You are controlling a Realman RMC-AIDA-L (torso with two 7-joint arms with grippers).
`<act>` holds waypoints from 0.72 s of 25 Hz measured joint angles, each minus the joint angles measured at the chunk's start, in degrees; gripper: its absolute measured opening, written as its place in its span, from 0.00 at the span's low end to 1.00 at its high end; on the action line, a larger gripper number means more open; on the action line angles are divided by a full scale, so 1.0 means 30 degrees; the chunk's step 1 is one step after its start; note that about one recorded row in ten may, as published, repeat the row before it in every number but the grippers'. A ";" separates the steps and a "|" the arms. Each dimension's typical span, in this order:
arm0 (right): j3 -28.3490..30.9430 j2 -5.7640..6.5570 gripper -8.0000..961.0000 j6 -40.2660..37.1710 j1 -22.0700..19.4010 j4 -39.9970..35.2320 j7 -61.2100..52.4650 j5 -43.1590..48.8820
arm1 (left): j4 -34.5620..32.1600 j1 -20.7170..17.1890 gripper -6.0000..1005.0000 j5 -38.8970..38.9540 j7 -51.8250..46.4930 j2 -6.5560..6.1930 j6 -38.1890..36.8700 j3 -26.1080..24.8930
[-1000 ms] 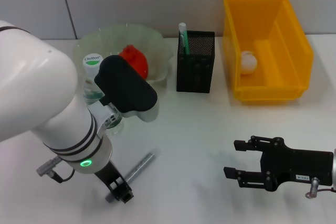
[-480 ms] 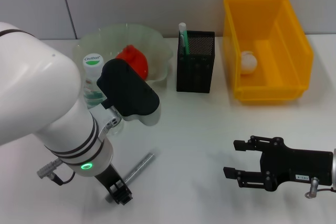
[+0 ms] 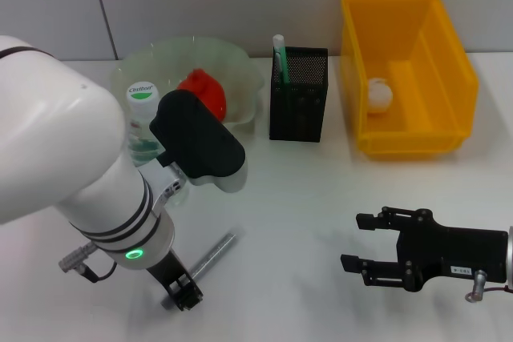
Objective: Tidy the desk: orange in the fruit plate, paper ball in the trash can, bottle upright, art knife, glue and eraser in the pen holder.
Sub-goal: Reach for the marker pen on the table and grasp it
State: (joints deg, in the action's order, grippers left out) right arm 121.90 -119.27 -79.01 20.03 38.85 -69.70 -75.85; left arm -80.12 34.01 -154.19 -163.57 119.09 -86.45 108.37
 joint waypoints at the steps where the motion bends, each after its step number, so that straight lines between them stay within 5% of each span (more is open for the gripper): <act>1: 0.0000 0.0000 0.77 0.0000 0.0002 0.0000 0.0000 0.0000 | 0.0004 0.0000 0.45 -0.0017 0.0000 0.0000 0.0038 0.0035; 18: 0.0001 0.0000 0.77 0.0000 0.0003 -0.0030 0.0000 0.0001 | 0.0351 0.0145 0.34 -0.0022 0.0026 0.0000 0.0260 0.0204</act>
State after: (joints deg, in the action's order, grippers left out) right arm 121.90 -119.27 -79.01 20.04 38.76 -69.70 -75.85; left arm -79.06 34.45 -154.26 -163.49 119.09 -85.67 108.98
